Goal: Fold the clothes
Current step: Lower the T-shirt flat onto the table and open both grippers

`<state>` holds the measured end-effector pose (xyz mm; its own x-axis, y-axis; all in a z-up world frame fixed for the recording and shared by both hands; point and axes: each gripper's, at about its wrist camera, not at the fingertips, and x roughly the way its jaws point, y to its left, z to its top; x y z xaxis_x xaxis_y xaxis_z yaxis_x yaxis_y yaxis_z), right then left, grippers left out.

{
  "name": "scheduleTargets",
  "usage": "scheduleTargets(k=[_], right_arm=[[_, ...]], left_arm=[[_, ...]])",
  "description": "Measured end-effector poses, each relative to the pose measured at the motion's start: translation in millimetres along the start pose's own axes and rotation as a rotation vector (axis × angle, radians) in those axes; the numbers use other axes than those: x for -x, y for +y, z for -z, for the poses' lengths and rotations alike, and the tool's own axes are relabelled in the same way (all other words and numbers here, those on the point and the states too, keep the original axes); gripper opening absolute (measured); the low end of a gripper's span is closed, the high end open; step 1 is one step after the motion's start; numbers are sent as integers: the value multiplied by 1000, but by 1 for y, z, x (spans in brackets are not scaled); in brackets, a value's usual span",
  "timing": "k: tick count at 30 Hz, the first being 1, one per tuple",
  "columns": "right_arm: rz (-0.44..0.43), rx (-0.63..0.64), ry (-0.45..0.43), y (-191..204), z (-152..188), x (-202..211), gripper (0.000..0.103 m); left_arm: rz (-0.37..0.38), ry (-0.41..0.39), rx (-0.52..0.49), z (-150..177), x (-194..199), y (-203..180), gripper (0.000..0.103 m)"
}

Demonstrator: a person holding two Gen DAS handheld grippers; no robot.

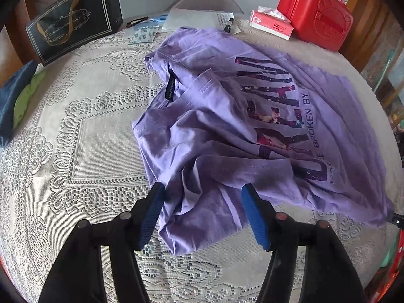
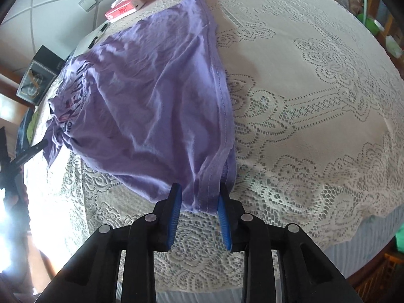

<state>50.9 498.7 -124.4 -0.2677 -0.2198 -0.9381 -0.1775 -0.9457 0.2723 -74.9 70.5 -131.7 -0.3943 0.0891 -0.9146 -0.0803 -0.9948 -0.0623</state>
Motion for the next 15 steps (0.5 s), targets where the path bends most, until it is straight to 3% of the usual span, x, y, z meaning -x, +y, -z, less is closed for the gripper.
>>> scheduleTargets(k=[3, 10, 12, 14, 15], right_arm=[[0, -3, 7, 0, 0, -6, 26], [15, 7, 4, 5, -2, -15, 26], [32, 11, 2, 4, -2, -16, 17], [39, 1, 1, 1, -2, -15, 11], [31, -7, 1, -2, -2, -15, 10]], left_arm=[[-45, 13, -4, 1, -13, -4, 58], [-28, 9, 24, 1, -12, -2, 61], [-9, -1, 36, 2, -12, 1, 61], [-29, -19, 37, 6, -9, 6, 35], [-34, -25, 39, 8, -8, 9, 27]])
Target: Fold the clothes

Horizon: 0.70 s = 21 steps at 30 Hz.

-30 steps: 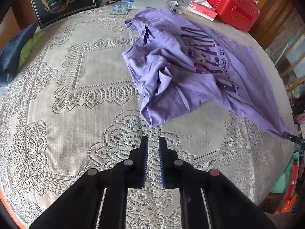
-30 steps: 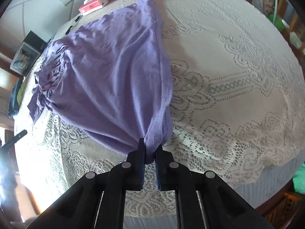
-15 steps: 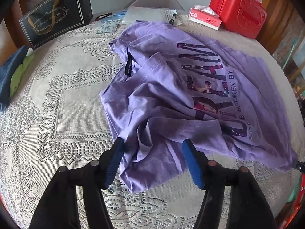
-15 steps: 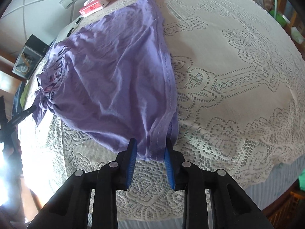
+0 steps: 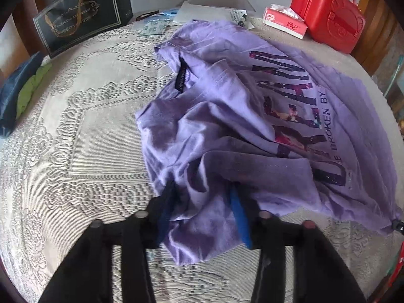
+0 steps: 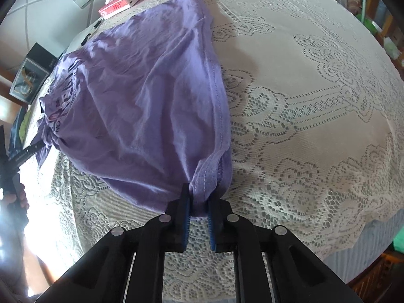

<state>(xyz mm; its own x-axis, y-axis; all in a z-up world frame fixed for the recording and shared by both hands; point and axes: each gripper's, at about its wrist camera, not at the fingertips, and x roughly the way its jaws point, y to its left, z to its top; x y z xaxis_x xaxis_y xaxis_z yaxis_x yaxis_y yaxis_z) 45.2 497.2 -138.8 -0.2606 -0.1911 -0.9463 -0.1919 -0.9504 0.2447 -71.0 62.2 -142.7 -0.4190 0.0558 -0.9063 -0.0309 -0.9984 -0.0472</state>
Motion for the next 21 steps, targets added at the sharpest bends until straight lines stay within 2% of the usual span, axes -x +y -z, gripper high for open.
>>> scheduleTargets(k=[1, 2, 7, 9, 14, 17, 19, 20, 21], right_arm=[[0, 0, -1, -1, 0, 0, 10], [0, 1, -2, -1, 0, 1, 10], [-25, 29, -45, 4, 5, 19, 8], [-33, 41, -57, 5, 9, 32, 7], [-48, 43, -24, -3, 19, 49, 7], [-38, 41, 24, -9, 22, 40, 7], [-38, 29, 43, -13, 22, 34, 9], [-39, 19, 41, -14, 23, 34, 14], [-33, 13, 34, -15, 23, 35, 24]], left_arm=[[8, -1, 9, 2, 2, 3, 13], [13, -3, 16, 5, 5, 6, 11], [0, -88, -28, 31, 58, 10, 9], [3, -95, -44, 48, 83, 13, 9], [12, 20, -83, 95, 101, 15, 8], [21, 79, -107, 110, 94, 14, 9], [48, 108, -98, 108, 95, 12, 9], [69, 118, -92, 107, 98, 12, 11], [89, 125, -85, 105, 100, 12, 16]])
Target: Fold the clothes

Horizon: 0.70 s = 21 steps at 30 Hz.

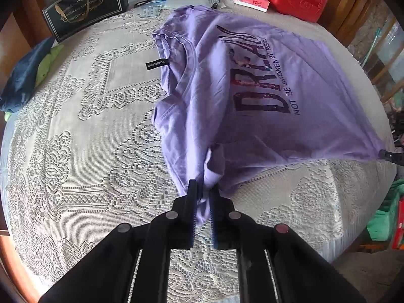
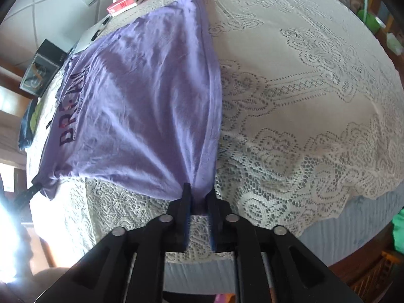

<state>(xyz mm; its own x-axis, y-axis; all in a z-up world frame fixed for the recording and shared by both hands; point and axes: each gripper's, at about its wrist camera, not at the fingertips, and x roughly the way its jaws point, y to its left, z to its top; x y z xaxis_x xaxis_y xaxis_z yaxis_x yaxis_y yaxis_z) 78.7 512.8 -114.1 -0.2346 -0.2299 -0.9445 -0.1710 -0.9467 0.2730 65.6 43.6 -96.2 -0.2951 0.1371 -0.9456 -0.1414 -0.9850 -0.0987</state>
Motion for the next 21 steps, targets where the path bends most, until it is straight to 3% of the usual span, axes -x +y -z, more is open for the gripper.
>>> scheduleTargets(k=[1, 2, 4, 7, 9, 11, 13, 14, 19, 21], right_arm=[[8, 2, -11, -1, 0, 3, 28], [9, 7, -21, 0, 1, 6, 32], [5, 20, -32, 2, -1, 9, 32], [10, 43, -33, 2, -2, 7, 46], [1, 48, -35, 5, 0, 5, 47], [0, 48, -35, 6, 0, 3, 47], [-3, 51, -34, 9, 1, 2, 40], [-3, 51, -34, 9, 1, 2, 35], [43, 86, -13, 14, 2, -5, 36], [81, 121, 6, 18, 4, -11, 57]], left_arm=[[8, 1, 5, -1, 4, 0, 37], [0, -6, 1, -2, 8, -1, 69], [-40, -35, -24, -4, 15, -5, 94], [-98, -39, -23, -4, 14, -5, 95], [-97, -1, 8, -4, 2, 0, 92], [-84, 33, 36, -1, -12, 4, 62], [-77, 40, 55, 3, -21, 6, 54], [-74, 37, 62, 4, -24, 6, 54], [-45, 46, 76, 7, -44, 6, 52], [-64, 50, 50, 6, -44, 5, 38]])
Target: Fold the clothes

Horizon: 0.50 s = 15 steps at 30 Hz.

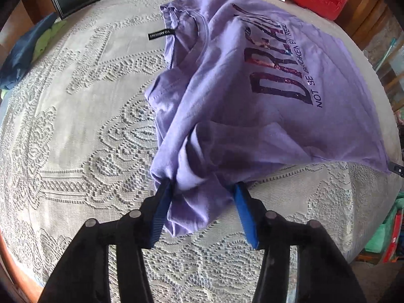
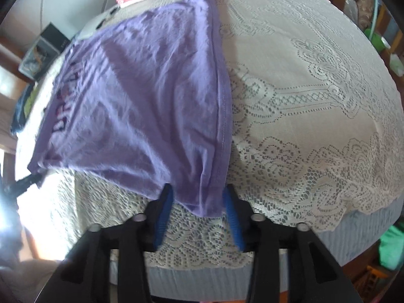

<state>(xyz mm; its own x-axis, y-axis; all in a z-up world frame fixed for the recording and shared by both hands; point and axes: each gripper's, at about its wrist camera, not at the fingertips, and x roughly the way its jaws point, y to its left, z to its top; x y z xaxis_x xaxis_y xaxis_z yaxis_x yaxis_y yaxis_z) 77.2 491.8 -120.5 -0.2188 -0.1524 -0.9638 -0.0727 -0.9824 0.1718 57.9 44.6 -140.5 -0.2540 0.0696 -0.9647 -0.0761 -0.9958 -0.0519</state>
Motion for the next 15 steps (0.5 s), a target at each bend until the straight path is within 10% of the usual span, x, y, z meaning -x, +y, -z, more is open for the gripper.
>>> scheduleTargets(k=[2, 5, 15], right_arm=[[26, 40, 16, 6, 2, -7, 59], [29, 61, 35, 13, 1, -13, 8], [-91, 36, -154, 8, -97, 46, 8]], left_arm=[[6, -7, -10, -3, 5, 1, 10], [-4, -42, -44, -17, 22, -1, 8], [64, -136, -160, -149, 40, -23, 8]])
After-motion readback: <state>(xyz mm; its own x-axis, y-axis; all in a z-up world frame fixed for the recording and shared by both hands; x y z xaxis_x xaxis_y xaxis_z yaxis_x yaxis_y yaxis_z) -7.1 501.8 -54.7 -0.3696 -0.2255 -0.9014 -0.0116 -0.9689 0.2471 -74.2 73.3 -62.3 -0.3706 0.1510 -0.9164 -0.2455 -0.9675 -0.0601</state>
